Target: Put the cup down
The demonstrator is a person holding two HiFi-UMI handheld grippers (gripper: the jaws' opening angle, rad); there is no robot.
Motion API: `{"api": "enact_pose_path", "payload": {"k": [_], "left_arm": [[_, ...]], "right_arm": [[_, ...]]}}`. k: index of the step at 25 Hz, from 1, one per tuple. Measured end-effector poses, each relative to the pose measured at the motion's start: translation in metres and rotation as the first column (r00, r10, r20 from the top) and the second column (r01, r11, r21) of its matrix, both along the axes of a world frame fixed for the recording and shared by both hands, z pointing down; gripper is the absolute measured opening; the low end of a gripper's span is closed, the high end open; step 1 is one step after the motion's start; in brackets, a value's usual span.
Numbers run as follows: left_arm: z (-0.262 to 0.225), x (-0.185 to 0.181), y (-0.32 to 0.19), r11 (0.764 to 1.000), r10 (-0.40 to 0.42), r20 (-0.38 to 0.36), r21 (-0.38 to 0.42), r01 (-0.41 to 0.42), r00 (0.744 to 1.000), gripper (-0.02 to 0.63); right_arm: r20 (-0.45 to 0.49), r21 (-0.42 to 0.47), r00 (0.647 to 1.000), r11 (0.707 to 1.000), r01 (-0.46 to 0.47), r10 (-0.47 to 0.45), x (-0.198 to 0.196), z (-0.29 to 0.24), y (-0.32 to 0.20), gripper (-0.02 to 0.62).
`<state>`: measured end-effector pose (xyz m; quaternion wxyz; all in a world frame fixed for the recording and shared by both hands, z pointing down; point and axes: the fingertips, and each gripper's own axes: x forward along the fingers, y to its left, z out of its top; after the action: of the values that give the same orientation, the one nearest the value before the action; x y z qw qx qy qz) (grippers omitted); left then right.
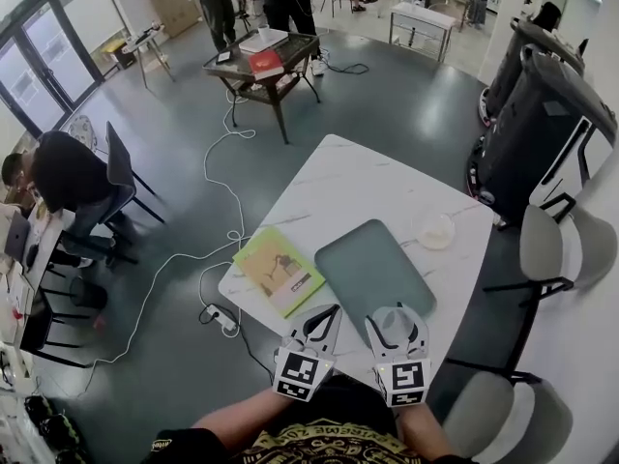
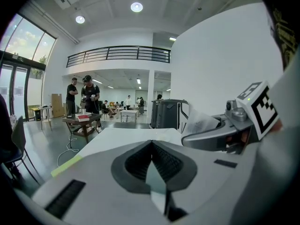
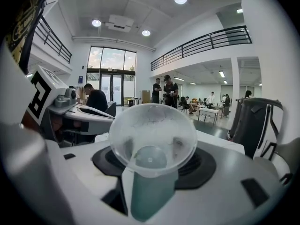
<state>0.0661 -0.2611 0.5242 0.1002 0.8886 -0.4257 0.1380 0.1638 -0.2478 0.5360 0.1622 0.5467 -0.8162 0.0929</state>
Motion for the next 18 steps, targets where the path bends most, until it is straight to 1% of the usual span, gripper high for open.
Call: {"api": "enact_pose_path", "payload": {"k": [8, 18], "left_arm": [[0.023, 0.005, -0.015, 0.999, -0.033, 0.022, -0.026, 0.033, 0.999, 0.008], [0.056, 0.016, -0.017, 0.997, -0.027, 0.076, -0.072, 0.032, 0.997, 0.008]], "right_arm": [[-0.024, -0.028, 0.999, 0.999, 0.039, -0.040, 0.005, 0.023, -0.016, 0.278], [-0.027, -0.062, 0.998, 0.997, 0.050, -0.051, 0.012, 0.048, -0.027, 0.278]]}}
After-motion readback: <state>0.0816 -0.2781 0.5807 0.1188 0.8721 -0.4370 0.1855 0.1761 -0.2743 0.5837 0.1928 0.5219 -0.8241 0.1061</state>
